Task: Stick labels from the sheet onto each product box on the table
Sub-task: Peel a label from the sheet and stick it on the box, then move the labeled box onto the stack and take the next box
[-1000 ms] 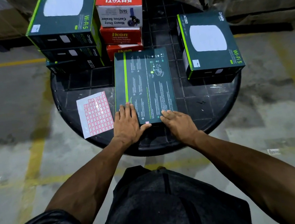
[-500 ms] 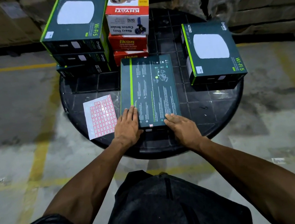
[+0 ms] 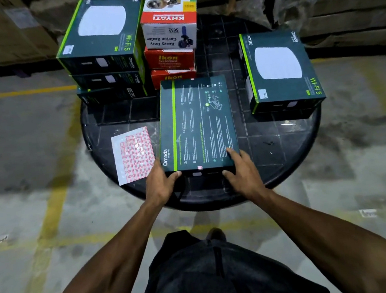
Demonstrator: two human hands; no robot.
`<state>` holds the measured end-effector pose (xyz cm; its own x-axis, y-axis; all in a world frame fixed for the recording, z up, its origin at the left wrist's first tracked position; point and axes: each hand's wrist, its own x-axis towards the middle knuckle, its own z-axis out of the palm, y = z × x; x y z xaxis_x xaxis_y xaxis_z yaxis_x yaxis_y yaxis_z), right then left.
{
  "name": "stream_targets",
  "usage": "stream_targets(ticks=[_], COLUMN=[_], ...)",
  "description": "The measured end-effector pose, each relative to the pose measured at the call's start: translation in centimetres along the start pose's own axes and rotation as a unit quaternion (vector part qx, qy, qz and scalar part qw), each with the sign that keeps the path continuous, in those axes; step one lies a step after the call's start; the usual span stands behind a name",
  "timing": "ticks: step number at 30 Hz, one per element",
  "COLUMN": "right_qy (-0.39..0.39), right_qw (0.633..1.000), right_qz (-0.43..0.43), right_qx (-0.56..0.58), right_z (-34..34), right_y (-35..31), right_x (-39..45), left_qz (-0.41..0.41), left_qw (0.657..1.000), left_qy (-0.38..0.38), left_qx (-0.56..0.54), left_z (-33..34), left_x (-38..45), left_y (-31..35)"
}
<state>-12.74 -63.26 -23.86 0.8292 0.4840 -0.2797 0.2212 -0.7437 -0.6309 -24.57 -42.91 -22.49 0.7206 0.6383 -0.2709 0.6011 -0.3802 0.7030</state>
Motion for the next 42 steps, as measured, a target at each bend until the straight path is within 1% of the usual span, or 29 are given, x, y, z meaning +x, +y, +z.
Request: stream_targets(ticks=[2,4,7,9,13,15,18,21,23,26,30,34,38,42], right_qy=[0.05,0.102,0.172,0.215,0.267,0.293,0.301,0.3,0.314,0.341,0.363,0.353,0.318,0.308], right_qw=[0.999,0.993,0.98,0.969,0.952,0.941,0.932,0.926,0.919,0.907,0.899,0.91,0.932,0.939], right_qz=[-0.021,-0.052,-0.099,-0.115,-0.138,-0.164,-0.194,-0.226,-0.24,-0.247,-0.245,-0.215,-0.174,-0.153], right_qx=[0.003,0.01,0.026,0.039,0.06,0.053,0.055,0.038,0.017,0.013,0.027,0.032,0.009,0.025], right_z=[-0.6,-1.3,-2.6,-3.4,-5.2,-6.3,-7.9,-9.2,-10.0,-11.0,-12.5,-14.3,-14.7,-14.5], right_y=[-0.3,-0.7,-1.9,-2.9,-5.1,-6.1,-7.2,-7.7,-8.0,-9.0,-10.5,-11.9,-12.4,-11.9], right_x=[-0.7,-1.7,-3.0,-3.4,-3.2,-2.8,-2.4,-2.0,-1.8,-1.3,-0.8,-0.7,-0.7,-0.6], left_qz=[0.018,0.045,0.075,0.098,0.123,0.155,0.208,0.236,0.253,0.269,0.27,0.261,0.232,0.261], left_qw=[1.0,0.998,0.992,0.988,0.981,0.975,0.964,0.955,0.95,0.943,0.936,0.929,0.938,0.931], left_qy=[0.017,0.05,0.096,0.116,0.146,0.152,0.164,0.177,0.18,0.195,0.227,0.261,0.255,0.249], left_qx=[-0.006,-0.006,-0.018,-0.027,-0.044,-0.049,-0.017,0.013,0.024,0.023,0.011,0.008,0.041,0.052], left_z=[-0.6,-1.4,-2.8,-3.6,-5.4,-6.4,-7.8,-8.7,-9.2,-9.8,-10.9,-11.8,-11.7,-10.6], left_x=[-0.9,-1.9,-3.2,-3.7,-4.0,-4.1,-4.2,-4.0,-3.8,-3.8,-3.6,-3.4,-2.9,-2.3], left_y=[0.3,0.9,2.5,3.7,6.0,7.2,8.9,9.8,10.2,11.2,13.0,14.9,15.7,15.2])
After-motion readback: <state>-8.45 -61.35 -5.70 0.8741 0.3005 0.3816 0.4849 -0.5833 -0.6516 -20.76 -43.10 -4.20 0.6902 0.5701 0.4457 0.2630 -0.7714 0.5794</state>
